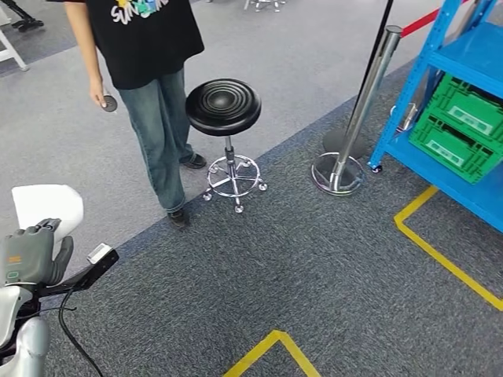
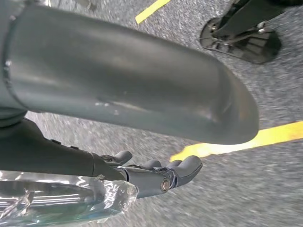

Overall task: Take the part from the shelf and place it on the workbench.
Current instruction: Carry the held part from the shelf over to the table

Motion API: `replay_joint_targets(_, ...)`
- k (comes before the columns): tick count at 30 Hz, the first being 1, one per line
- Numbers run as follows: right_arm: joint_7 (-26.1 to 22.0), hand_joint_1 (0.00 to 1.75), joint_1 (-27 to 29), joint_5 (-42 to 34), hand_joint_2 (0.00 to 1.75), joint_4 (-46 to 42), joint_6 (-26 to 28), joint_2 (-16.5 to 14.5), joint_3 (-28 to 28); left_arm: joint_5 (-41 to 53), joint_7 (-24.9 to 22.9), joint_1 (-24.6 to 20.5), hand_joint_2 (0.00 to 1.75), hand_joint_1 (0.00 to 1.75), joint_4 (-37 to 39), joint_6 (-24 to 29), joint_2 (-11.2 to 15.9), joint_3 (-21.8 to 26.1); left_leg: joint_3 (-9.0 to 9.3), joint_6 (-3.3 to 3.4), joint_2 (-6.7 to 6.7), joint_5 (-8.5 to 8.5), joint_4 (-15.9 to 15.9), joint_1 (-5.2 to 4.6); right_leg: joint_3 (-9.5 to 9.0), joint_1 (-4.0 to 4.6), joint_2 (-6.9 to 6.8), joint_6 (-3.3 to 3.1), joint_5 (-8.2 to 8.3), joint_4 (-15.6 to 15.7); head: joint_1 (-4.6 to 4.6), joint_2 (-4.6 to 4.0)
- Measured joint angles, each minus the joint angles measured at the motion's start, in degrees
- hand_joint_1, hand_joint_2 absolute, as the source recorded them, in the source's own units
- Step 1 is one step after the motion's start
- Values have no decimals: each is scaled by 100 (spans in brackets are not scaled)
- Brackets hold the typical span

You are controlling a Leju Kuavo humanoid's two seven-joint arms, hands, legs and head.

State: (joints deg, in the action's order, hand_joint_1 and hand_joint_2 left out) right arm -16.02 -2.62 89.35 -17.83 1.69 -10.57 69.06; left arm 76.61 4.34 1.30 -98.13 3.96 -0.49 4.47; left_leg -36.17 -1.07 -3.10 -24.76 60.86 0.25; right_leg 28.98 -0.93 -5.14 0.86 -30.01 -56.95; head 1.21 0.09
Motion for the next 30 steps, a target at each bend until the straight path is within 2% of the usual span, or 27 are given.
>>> replay_joint_targets(1, 0, 0, -6, 0, 0, 1, -2, -7, -8, 2, 5, -1, 175, 175, -2, -1, 0, 14, 99, 38, -85, 24, -191, -28, -12, 15, -72, 34, -36, -1, -2, 0)
replay_joint_targets(2, 1, 0, -14, 0, 0, 2, -5, -12, -14, 3, 10, 4, 175, 175, -3, -1, -1, 29, 128, 80, -100, -13, -258, -57, -24, 28, -144, 70, -66, 6, -5, 0)
replay_joint_targets(3, 1, 0, -25, 0, 0, 2, -6, -16, -20, 4, 14, 15, 175, 175, -5, -2, 0, 47, 125, 130, -39, -24, -283, -69, -55, 33, -219, 105, -90, 14, -5, 0)
replay_joint_targets(4, 2, 0, -36, 0, 0, 3, -7, -21, -31, 7, 15, 31, 175, 175, -9, -2, 2, 67, 128, 172, 28, -21, -292, -63, -81, 22, -226, 138, -118, 18, -10, 0)
replay_joint_targets(5, 1, 0, -45, 0, 0, 3, -8, -26, -43, 7, 15, 38, 175, 175, -15, -2, 2, 86, 136, 213, 99, -17, -307, -56, -87, 7, -125, 161, -174, -29, -18, 0)
replay_joint_targets(6, 0, 0, -47, 0, 0, 4, -8, -30, -53, 10, 16, 33, 175, 175, -20, -2, 2, 98, 145, 254, 165, -7, -324, -45, -31, -6, 42, 175, -279, -190, -27, 0)
replay_joint_targets(8, -2, 0, -32, 0, 0, 7, -15, -35, -64, 19, 23, 16, 175, 175, -26, -3, -1, 109, 156, 311, 299, -9, -335, -39, 325, -18, 404, 174, -619, -901, -55, 0)
replay_joint_targets(9, -2, 0, -19, 0, 0, 10, -20, -37, -65, 25, 27, 14, 175, 175, -24, -6, -4, 111, 157, 328, 377, -13, -334, -47, 570, -16, 473, 169, -769, -1334, -60, 0)
replay_joint_targets(10, -2, 0, -8, 0, 0, 13, -24, -39, -66, 29, 29, 19, 175, 175, -22, -11, -10, 116, 162, 335, 462, -18, -333, -56, 781, -14, 497, 163, -831, -1655, -63, 0)
replay_joint_targets(11, -1, 0, -2, 0, 0, 14, -27, -41, -67, 31, 30, 24, 175, 175, -21, -19, -18, 125, 172, 339, 549, -23, -332, -64, 904, -12, 506, 154, -771, -1768, -64, 0)
replay_joint_targets(12, -1, 0, 1, 0, 0, 15, -27, -40, -67, 33, 30, 27, 175, 175, -19, -28, -28, 137, 188, 337, 638, -29, -331, -68, 922, -11, 519, 141, -597, -1661, -65, 0)
replay_joint_targets(13, 1, 0, 1, 0, 0, 15, -27, -41, -68, 33, 30, 28, 175, 175, -19, -35, -39, 153, 211, 330, 722, -39, -329, -69, 830, -12, 566, 124, -338, -1339, -67, 0)
replay_joint_targets(14, 2, 0, 0, 0, 0, 15, -27, -40, -69, 33, 30, 26, 175, 175, -18, -41, -51, 172, 230, 316, 803, -51, -326, -65, 689, -17, 695, 105, -87, -929, -67, 0)
replay_joint_targets(15, 4, 0, 0, 0, 0, 15, -27, -41, -71, 33, 31, 16, 175, 175, -17, -46, -62, 194, 234, 294, 883, -66, -310, -66, 537, -31, 831, 91, 82, -542, -62, 0)
replay_joint_targets(16, 8, 0, -1, 0, 0, 15, -28, -42, -74, 33, 30, 3, 175, 175, -17, -56, -74, 215, 222, 264, 953, -72, -297, -61, 420, -36, 942, 82, 173, -277, -60, 0)
replay_joint_targets(17, 13, 0, -1, 0, 0, 15, -31, -46, -78, 30, 30, -8, 175, 175, -17, -70, -84, 240, 198, 228, 1025, -69, -288, -49, 358, -34, 1004, 73, 183, -151, -55, 0)
replay_joint_targets(19, 26, 0, -5, 0, 0, 14, -36, -64, -92, 0, 30, -13, 175, 175, -19, -103, -108, 303, 154, 155, 1132, -53, -284, -17, 312, -17, 904, 43, 176, -112, -53, 0)
replay_joint_targets(20, 30, 0, -8, 0, 0, 11, -37, -77, -101, -28, 32, -11, 175, 175, -20, -118, -121, 342, 136, 124, 1064, -73, -254, -14, 295, -16, 836, 13, 187, -91, -49, 0)
replay_joint_targets(21, 33, 0, -9, 0, 0, 7, -38, -87, -108, -68, 34, -18, 175, 175, -21, -132, -137, 380, 89, 96, 914, -144, -152, -19, 272, -17, 765, -22, 195, -67, -34, 0)
replay_joint_targets(23, 33, 0, 0, 0, 0, -1, -41, -97, -116, -177, 43, -54, 175, 175, -23, -162, -181, 450, -173, 40, 526, -453, 398, -21, 236, -8, 603, -80, 192, -39, 0, 0)
replay_joint_targets(24, 33, 0, 8, 0, 0, -4, -43, -97, -117, -234, 46, -67, 175, 175, -22, -177, -207, 480, -365, 13, 426, -627, 780, -5, 228, 2, 517, -98, 180, -38, 13, 0)
replay_joint_targets(25, 34, 0, 15, 0, 0, -8, -45, -97, -117, -298, 51, -71, 175, 175, -22, -193, -236, 513, -535, -9, 383, -743, 1107, 14, 223, 8, 430, -104, 168, -39, 15, 0)
replay_joint_targets(26, 34, 0, 18, 0, 0, -12, -48, -98, -118, -365, 56, -69, 175, 175, -22, -212, -264, 548, -625, -22, 367, -756, 1270, 31, 216, 13, 348, -105, 155, -39, 16, 0)
replay_joint_targets(27, 33, 0, 19, 0, 0, -16, -50, -101, -119, -453, 62, -67, 175, 175, -22, -235, -293, 588, -615, -30, 350, -670, 1241, 42, 204, 14, 267, -98, 139, -40, 17, 0)
replay_joint_targets(28, 33, 0, 17, 0, 0, -18, -52, -105, -122, -574, 69, -72, 175, 175, -26, -273, -330, 635, -479, -28, 309, -489, 980, 47, 181, 16, 188, -87, 120, -40, 19, 0)
replay_joint_targets(29, 33, 0, 16, 0, 0, -19, -54, -109, -129, -710, 75, -81, 175, 175, -35, -322, -371, 687, -273, -15, 205, -286, 601, 41, 150, 19, 116, -70, 98, -40, 19, 0)
replay_joint_targets(30, 33, 0, 15, 0, 0, -21, -55, -113, -140, -874, 80, -101, 175, 175, -47, -389, -422, 748, -67, 7, 42, -153, 227, 7, 121, 34, 48, -43, 71, -43, 20, 0)
